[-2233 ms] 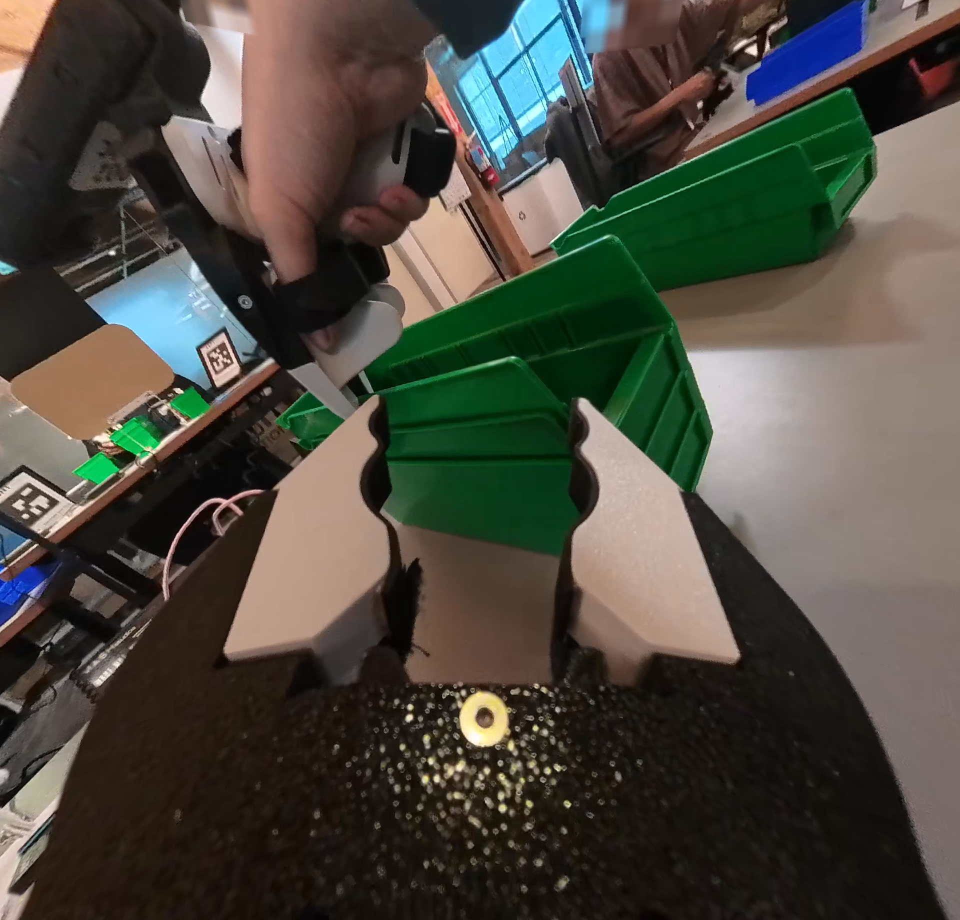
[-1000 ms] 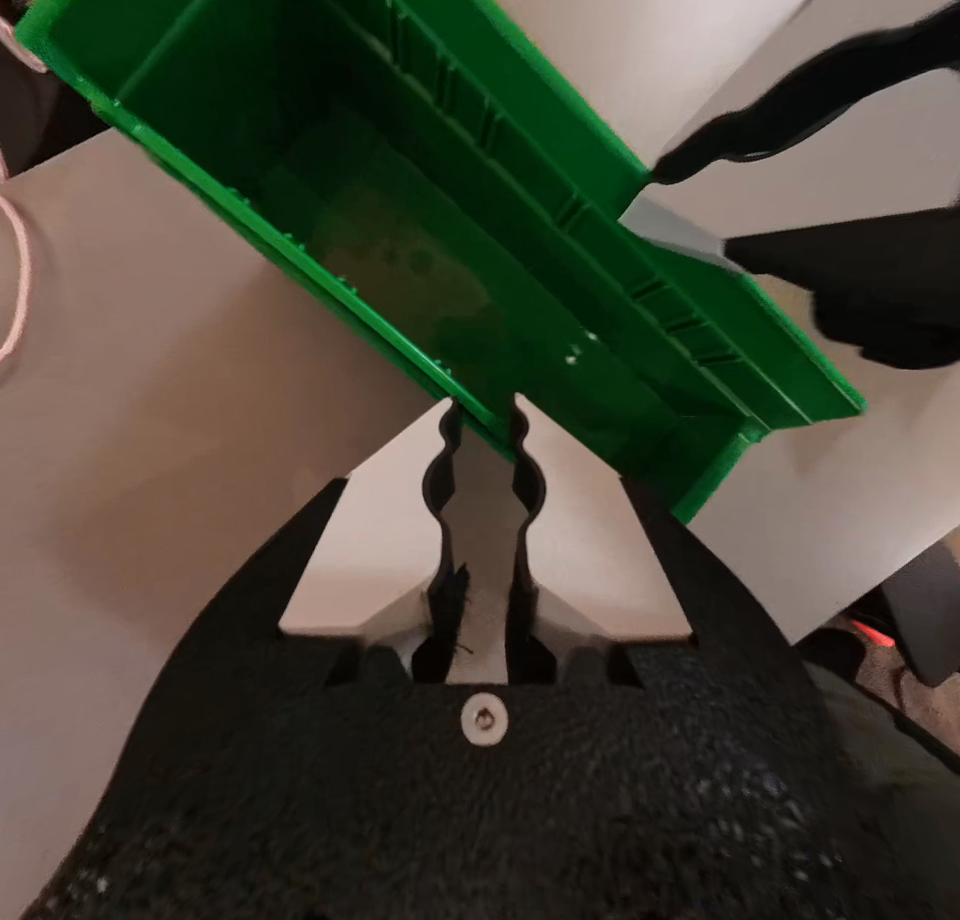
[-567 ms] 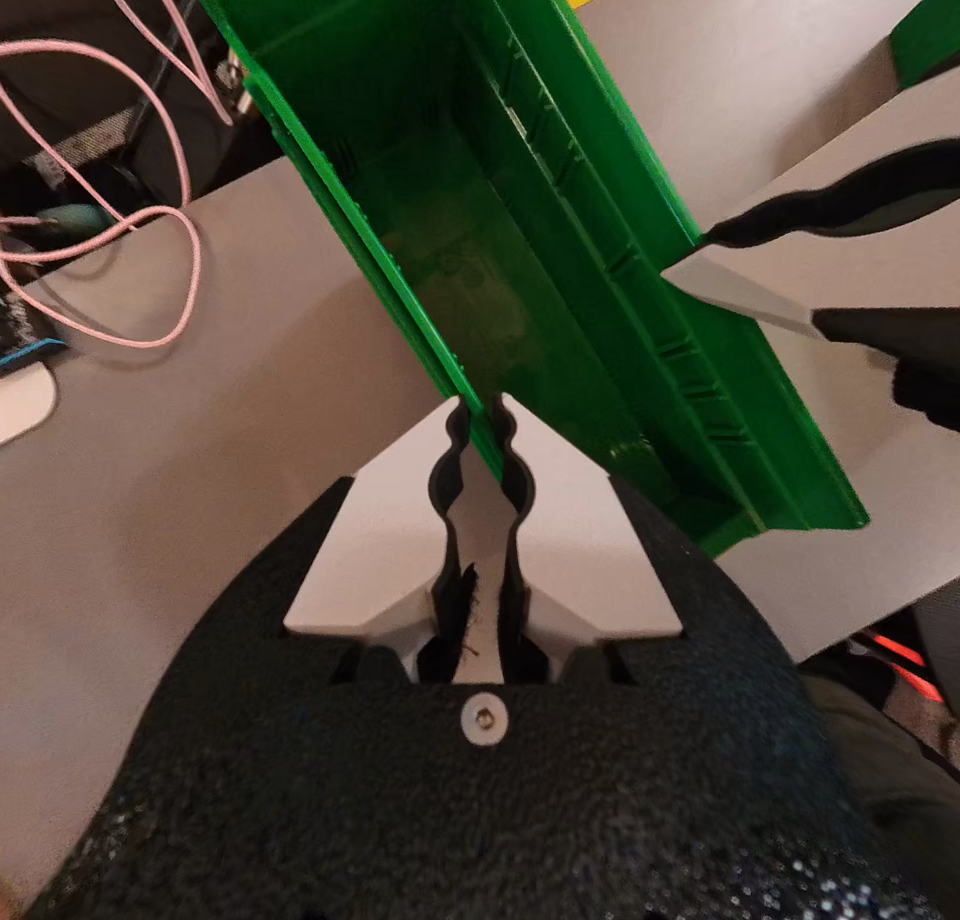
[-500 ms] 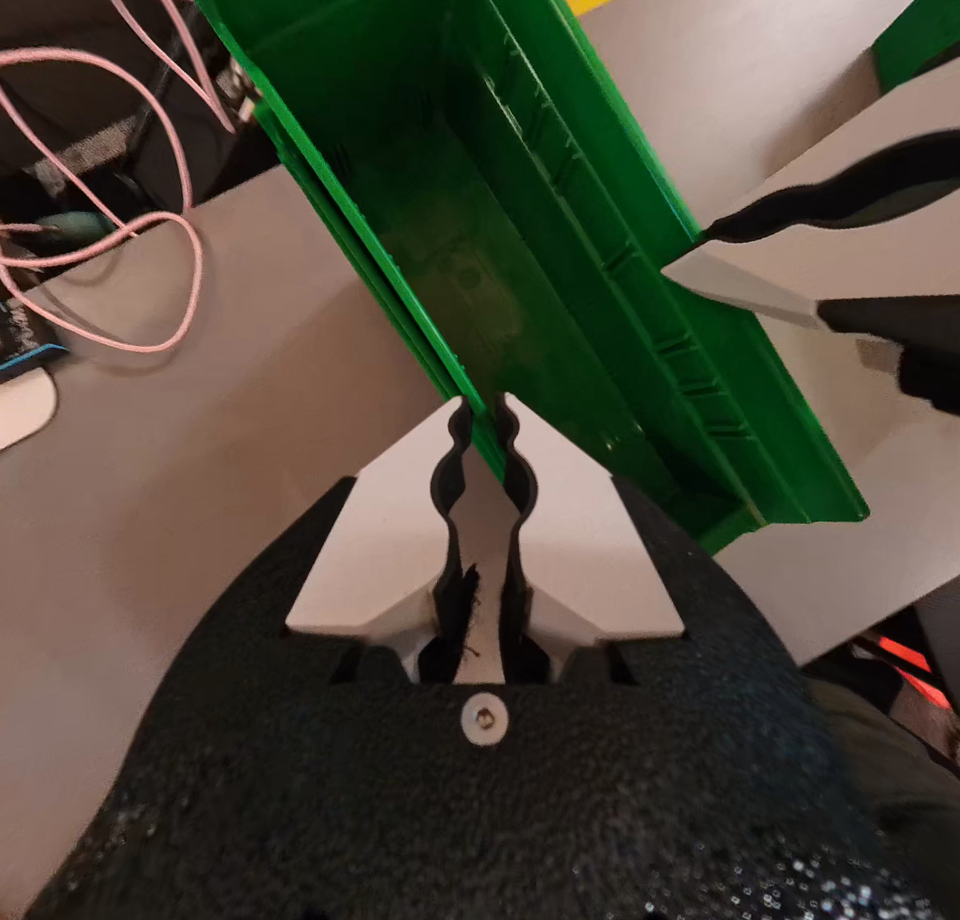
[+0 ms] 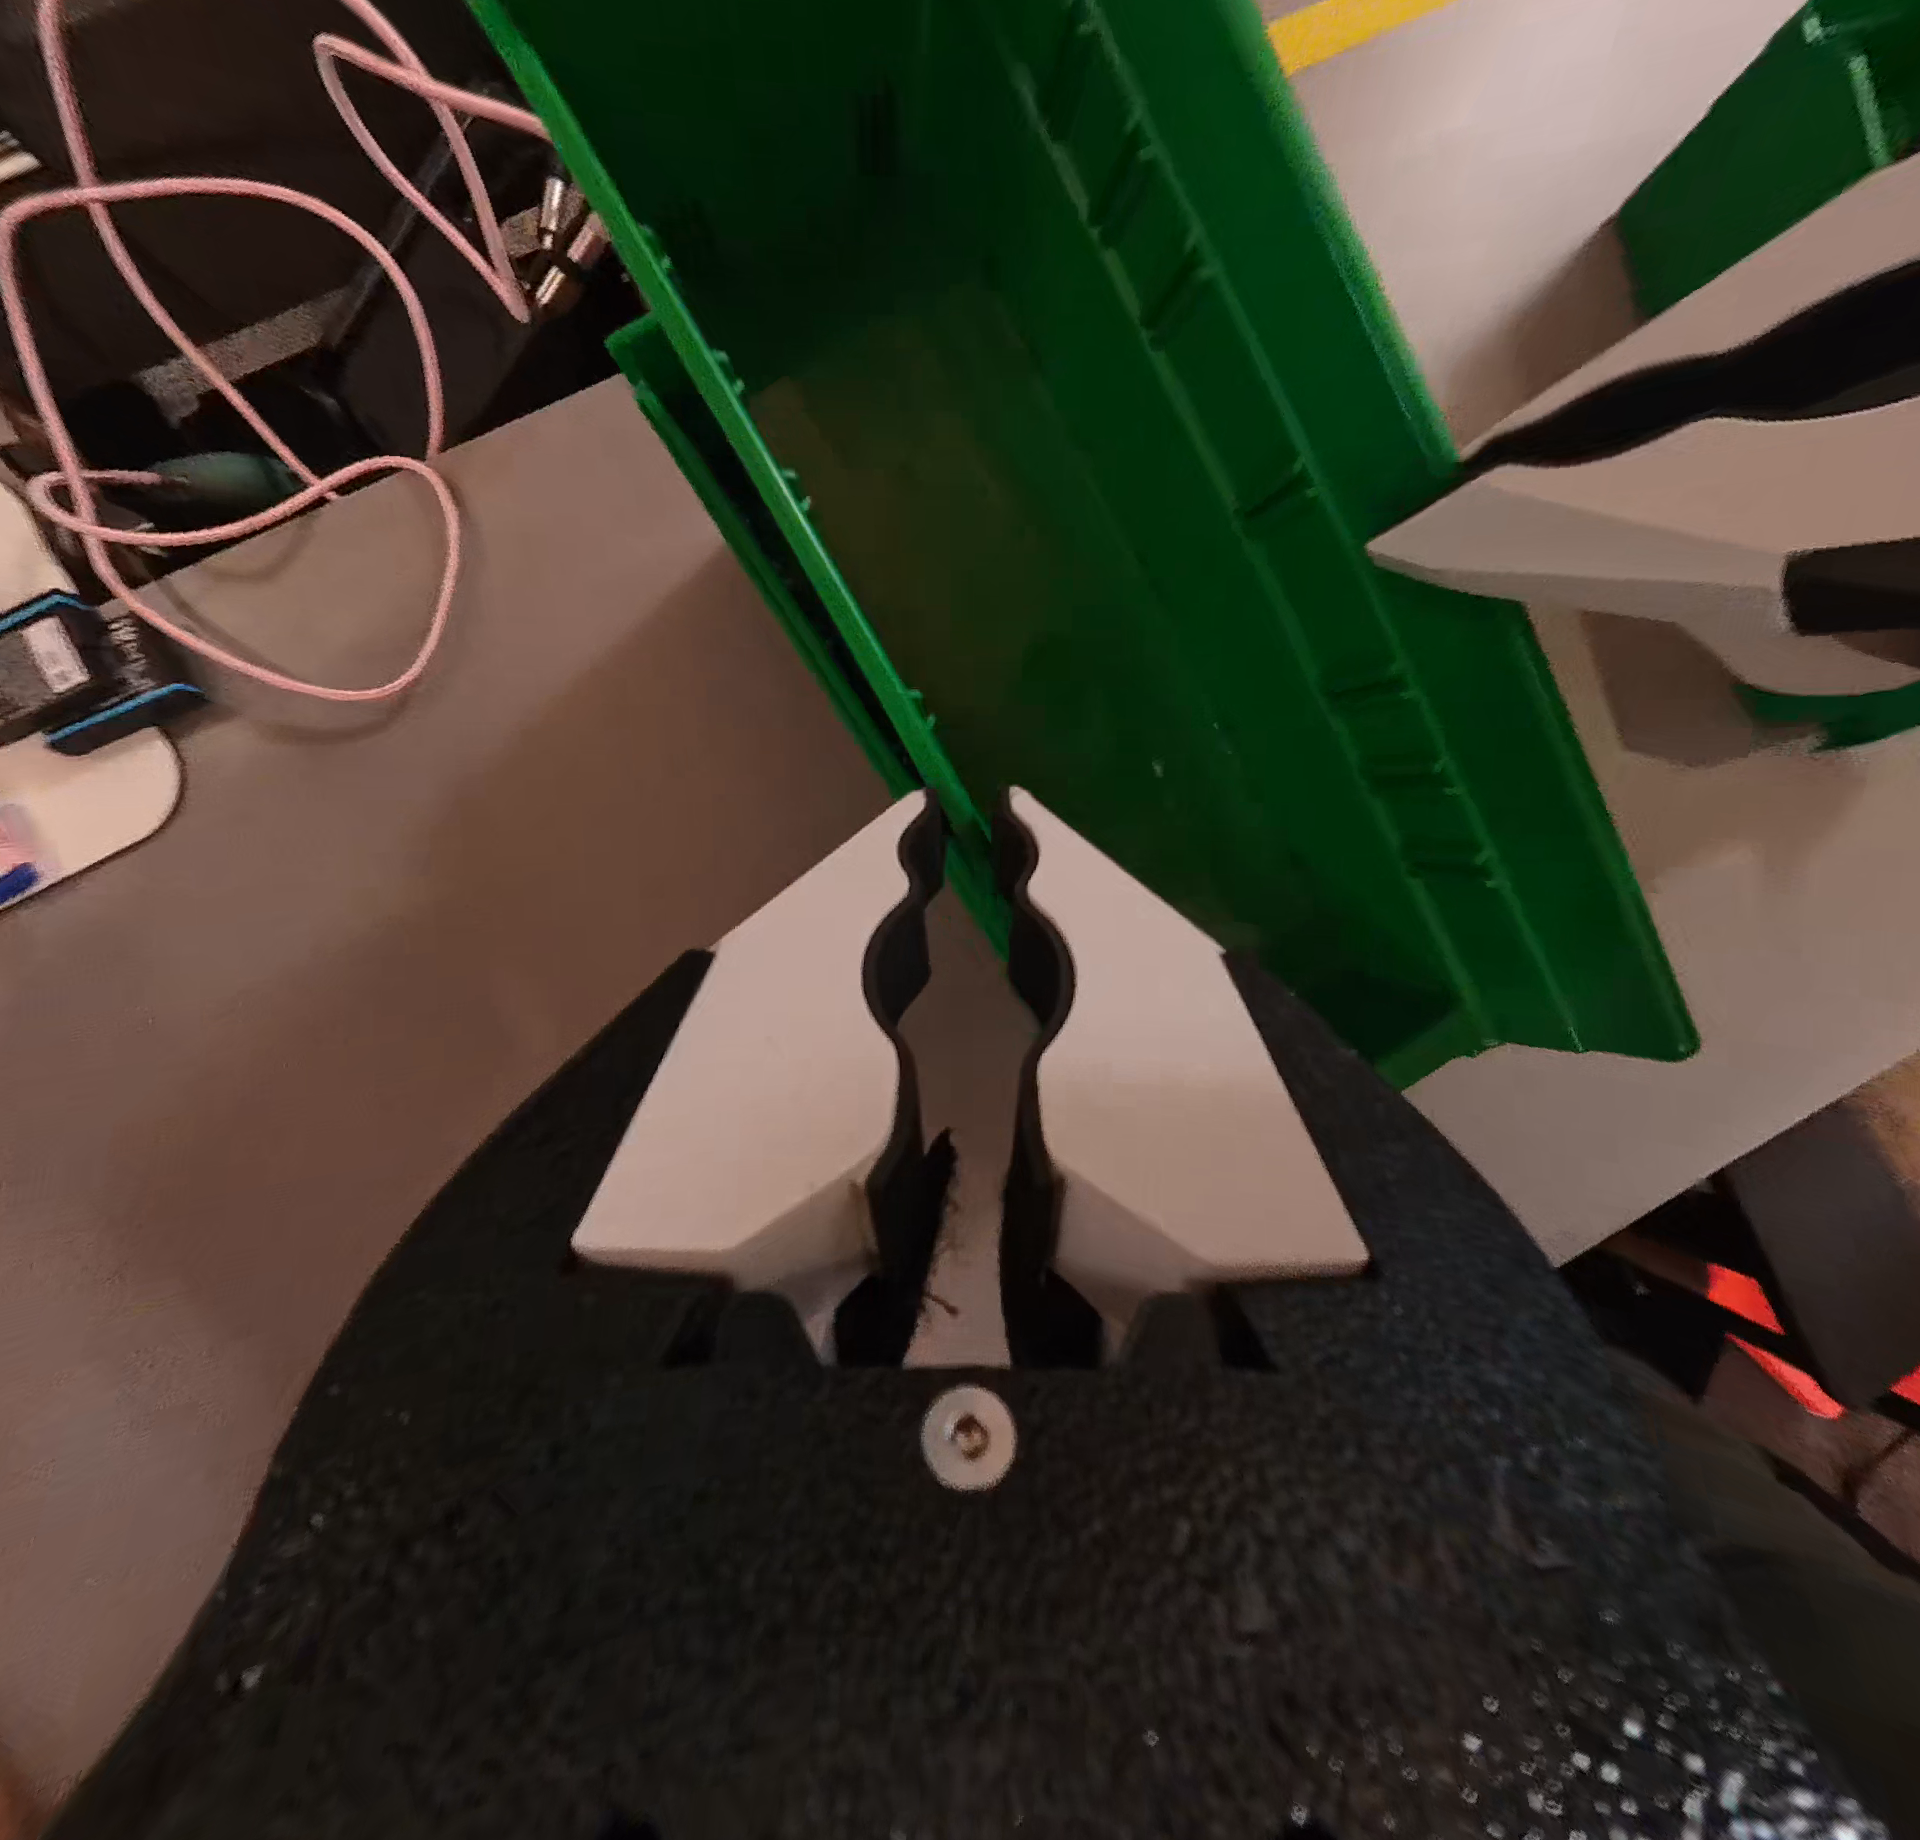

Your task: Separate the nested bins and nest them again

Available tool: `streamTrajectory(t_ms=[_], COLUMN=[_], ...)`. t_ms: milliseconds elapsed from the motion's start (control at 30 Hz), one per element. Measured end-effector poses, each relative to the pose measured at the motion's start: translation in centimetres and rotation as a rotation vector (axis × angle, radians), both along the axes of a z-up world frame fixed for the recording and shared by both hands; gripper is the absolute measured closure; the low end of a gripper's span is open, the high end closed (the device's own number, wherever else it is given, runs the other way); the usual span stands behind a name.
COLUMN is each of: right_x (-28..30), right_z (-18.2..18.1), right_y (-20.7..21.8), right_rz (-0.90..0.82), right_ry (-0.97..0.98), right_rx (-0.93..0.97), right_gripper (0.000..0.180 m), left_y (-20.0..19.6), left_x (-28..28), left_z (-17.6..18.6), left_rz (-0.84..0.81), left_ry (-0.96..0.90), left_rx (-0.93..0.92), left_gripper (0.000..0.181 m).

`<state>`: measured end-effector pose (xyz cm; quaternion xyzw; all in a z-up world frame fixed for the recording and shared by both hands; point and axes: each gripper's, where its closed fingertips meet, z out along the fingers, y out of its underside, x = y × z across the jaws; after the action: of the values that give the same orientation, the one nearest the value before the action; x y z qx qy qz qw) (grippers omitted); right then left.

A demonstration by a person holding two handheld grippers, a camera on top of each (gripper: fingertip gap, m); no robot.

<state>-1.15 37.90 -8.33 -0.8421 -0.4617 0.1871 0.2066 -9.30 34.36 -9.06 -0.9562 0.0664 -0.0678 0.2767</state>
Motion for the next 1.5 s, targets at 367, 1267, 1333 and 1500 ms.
streamTrajectory(t_ms=[367,1267,1333,1500], right_x=[1.1,25.2,25.3,25.8], right_z=[1.0,-14.0,-14.0,-12.1], right_y=[-0.7,6.9,7.0,7.9], right_rz=[0.024,-0.244,-0.240,-0.247], right_ry=[0.033,-0.299,-0.301,-0.307], right_rx=[-0.008,-0.031,-0.015,0.145], right_gripper=[0.174,0.172,0.172,0.131], left_y=[-0.4,8.0,8.0,8.2], left_x=[1.3,24.8,24.8,24.4], left_z=[1.6,-13.4,-13.4,-12.5], left_rz=[-0.027,-0.329,-0.340,-0.353], left_ry=[-0.030,-0.038,0.000,0.057], left_rx=[0.002,-0.113,-0.094,0.014], left_gripper=[0.174,0.170,0.163,0.124])
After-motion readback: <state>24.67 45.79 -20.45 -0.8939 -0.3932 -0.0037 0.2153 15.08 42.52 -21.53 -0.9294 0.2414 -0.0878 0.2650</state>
